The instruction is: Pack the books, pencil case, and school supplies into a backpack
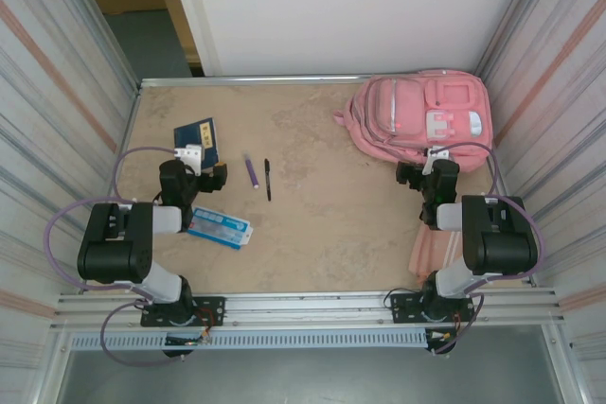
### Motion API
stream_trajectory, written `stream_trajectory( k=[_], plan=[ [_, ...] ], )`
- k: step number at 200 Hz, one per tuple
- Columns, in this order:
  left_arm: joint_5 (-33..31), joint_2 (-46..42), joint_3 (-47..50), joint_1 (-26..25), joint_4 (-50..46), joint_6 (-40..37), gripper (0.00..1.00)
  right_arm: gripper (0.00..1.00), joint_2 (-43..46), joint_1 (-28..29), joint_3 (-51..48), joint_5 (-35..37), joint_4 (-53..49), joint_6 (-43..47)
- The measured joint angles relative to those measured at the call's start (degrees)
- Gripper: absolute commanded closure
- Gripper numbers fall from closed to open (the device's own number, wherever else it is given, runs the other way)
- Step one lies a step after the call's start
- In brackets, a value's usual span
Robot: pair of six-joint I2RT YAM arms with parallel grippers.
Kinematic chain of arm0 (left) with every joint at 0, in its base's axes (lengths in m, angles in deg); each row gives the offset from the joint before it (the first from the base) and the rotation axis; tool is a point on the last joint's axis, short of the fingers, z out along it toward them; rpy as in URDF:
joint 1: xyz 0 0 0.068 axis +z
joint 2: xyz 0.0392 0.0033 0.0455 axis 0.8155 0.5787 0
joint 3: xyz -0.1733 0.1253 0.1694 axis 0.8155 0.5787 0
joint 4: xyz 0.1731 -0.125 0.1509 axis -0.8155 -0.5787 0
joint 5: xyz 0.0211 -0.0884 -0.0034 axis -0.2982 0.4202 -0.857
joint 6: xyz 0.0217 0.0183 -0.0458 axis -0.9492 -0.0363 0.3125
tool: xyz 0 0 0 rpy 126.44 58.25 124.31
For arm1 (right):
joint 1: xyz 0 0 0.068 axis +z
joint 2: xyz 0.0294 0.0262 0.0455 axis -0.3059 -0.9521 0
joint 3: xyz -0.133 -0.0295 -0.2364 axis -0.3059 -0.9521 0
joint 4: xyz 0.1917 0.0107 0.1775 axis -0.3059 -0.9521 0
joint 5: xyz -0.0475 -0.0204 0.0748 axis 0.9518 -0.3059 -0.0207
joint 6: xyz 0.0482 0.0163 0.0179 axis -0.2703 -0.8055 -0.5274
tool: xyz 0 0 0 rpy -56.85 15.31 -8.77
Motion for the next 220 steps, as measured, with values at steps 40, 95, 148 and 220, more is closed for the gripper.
stream_trajectory(
  k=[40,95,148,220],
  plan=[
    [0.0,0.0,0.0,0.0,0.0,0.0,0.01,0.01,0.0,0.0,0.0,-0.02,0.0,0.0],
    [0.0,0.0,0.0,0.0,-0.02,0.0,0.01,0.01,0.0,-0.48,0.0,-1.09,-0.02,-0.02],
    [-0.02,-0.46,-0.02,-0.55,-0.74,-0.83,0.01,0.01,1.51,-1.14,0.74,-1.05,-2.1,-1.31],
    [-12.28,-22.6,-7.85,-11.82,-26.67,2.51,0.01,0.09,18.18,-2.43,13.25,-1.66,-26.51,-10.36]
  ],
)
